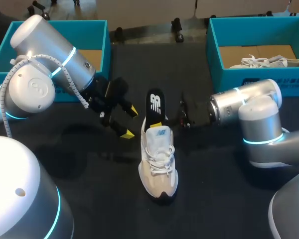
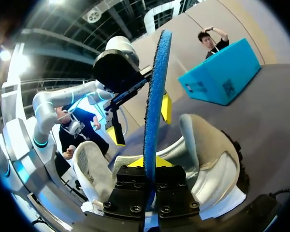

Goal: Take the shoe out of the shoebox, open the shoe tongue, remove and reinsert the insole, then place the shoe into the shoebox

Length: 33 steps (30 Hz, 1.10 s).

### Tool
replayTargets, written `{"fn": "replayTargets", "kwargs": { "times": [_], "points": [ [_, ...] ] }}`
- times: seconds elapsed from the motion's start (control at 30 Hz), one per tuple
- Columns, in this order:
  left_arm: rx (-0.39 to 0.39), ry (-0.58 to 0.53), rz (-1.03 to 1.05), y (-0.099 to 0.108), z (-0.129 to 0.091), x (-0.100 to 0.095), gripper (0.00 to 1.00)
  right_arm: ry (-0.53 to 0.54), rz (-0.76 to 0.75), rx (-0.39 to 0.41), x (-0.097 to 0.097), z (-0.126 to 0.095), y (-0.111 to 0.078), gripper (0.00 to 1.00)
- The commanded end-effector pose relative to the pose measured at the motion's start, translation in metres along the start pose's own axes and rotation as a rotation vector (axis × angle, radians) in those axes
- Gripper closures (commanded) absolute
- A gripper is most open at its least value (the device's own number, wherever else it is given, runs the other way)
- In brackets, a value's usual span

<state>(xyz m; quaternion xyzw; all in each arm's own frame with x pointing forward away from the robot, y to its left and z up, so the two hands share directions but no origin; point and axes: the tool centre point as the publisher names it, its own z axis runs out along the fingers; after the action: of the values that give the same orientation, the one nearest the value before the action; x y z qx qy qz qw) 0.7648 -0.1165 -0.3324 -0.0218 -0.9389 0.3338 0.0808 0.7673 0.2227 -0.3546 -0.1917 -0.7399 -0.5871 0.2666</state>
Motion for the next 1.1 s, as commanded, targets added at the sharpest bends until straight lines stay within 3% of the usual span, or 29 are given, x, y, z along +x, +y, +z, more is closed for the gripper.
{"fn": "replayTargets", "kwargs": {
  "times": [0.03, 0.4, 0.5, 0.63, 1.1],
  "points": [
    [-0.002, 0.0, 0.0, 0.0, 0.0, 0.0, 0.0, -0.006, 0.019, 0.008, 0.003, 0.005, -0.009, 1.0],
    [-0.002, 0.0, 0.0, 0.0, 0.0, 0.0, 0.0, -0.024, 0.049, 0.037, 0.009, 0.006, -0.008, 1.0],
    [-0.002, 0.0, 0.0, 0.0, 0.0, 0.0, 0.0, -0.045, 0.032, 0.047, 0.011, 0.003, -0.002, 0.77],
    [-0.002, 0.0, 0.0, 0.0, 0.0, 0.0, 0.0, -0.055, 0.023, 0.059, 0.01, 0.001, 0.004, 0.7],
    [-0.002, 0.0, 0.0, 0.0, 0.0, 0.0, 0.0, -0.067, -0.018, 0.072, 0.006, -0.007, 0.023, 0.75]
  ]
}}
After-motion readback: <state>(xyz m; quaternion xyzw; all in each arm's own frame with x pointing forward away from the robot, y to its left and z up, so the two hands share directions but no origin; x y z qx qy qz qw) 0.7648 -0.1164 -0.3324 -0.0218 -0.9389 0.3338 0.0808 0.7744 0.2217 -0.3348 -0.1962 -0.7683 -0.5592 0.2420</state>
